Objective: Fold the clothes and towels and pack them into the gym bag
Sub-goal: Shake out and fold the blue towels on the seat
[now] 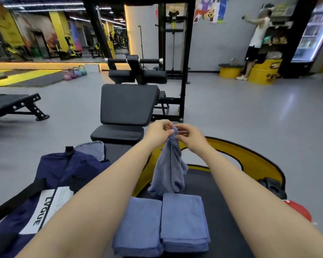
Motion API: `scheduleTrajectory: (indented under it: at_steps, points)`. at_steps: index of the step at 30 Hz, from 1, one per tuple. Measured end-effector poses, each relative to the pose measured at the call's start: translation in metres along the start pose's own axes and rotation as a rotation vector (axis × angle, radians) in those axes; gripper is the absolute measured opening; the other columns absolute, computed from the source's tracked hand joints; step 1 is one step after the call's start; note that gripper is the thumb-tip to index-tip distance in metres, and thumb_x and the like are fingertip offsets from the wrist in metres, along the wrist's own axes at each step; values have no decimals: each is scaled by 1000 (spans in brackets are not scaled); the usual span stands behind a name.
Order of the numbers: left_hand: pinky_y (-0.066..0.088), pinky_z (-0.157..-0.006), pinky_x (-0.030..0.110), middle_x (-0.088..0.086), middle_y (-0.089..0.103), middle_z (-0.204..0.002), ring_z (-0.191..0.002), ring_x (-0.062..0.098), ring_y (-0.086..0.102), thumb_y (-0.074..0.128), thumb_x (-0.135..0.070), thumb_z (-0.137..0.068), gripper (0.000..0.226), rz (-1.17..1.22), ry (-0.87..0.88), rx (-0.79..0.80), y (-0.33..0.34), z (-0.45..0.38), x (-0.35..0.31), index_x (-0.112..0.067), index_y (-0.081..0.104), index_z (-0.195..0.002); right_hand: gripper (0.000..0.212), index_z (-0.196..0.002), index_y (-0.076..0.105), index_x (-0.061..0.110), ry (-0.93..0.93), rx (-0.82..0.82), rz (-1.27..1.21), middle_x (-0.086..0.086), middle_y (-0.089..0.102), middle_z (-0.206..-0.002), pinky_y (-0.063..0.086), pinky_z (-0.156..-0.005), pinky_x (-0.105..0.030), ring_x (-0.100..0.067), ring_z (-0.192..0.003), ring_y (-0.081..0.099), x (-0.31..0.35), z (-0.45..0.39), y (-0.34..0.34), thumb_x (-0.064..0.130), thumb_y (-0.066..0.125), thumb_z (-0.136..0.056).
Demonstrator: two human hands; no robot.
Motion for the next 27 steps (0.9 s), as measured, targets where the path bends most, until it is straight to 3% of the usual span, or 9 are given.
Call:
scheduleTrajectory:
  at_steps: [3,7,9,13,16,24,27]
  points:
    - [55,-83,41,12,66,-87,-85,24,62,59,-6,-90,9,-6,66,-27,-22,9,-42,-10,66,-93,33,-120,60,9,-66,3,-74,-3,62,-105,48,-71,-8,-14,-101,58,43,10,-24,-5,57,-90]
    - [55,-78,36,2,63,-77,-81,20,60,58,-6,-90,14,-20,148,-48,-56,19,-99,-17,63,-82,29,-118,58,-4,-137,-52,-64,-11,62,-109,48,-78,-11,-18,-103,57,97,20,-56,-9,54,-89]
    - [53,-75,35,-1,61,-73,-79,19,59,57,-5,-90,19,-9,192,-71,-75,27,-130,-19,61,-78,23,-113,59,0,-157,-80,-43,-14,64,-111,49,-85,-21,-23,-107,59,126,26,-73,0,58,-90]
    - [55,-77,33,4,62,-88,-86,18,61,58,-8,-91,9,-29,276,-150,-109,46,-183,-16,62,-91,16,-103,59,7,-223,-131,-15,-7,62,-97,49,-67,-13,-14,-89,58,181,42,-102,12,65,-89]
    - [56,-72,30,7,61,-94,-87,19,60,56,-11,-93,6,-39,307,-175,-130,64,-215,-16,58,-94,18,-100,61,10,-258,-203,19,-2,62,-92,48,-69,-16,-11,-85,57,213,58,-120,20,68,-87]
    - [50,-82,31,0,57,-95,-89,13,52,54,-14,-94,8,-94,403,-223,-162,119,-282,-16,60,-100,12,-97,62,17,-320,-294,13,9,59,-84,43,-64,-17,-3,-79,54,279,115,-154,25,65,-89]
    - [45,-78,26,1,58,-95,-91,13,53,54,-14,-93,9,-110,424,-240,-168,138,-298,-15,62,-99,6,-94,65,18,-334,-332,23,8,61,-81,45,-65,-17,-6,-79,57,291,138,-163,22,65,-89]
Point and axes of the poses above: each hand's wrist, its own z-axis away from the middle knuckle, its own y-axis out of the palm, x = y × z, the point moved 2 cm from there along -z, towards the middle knuckle
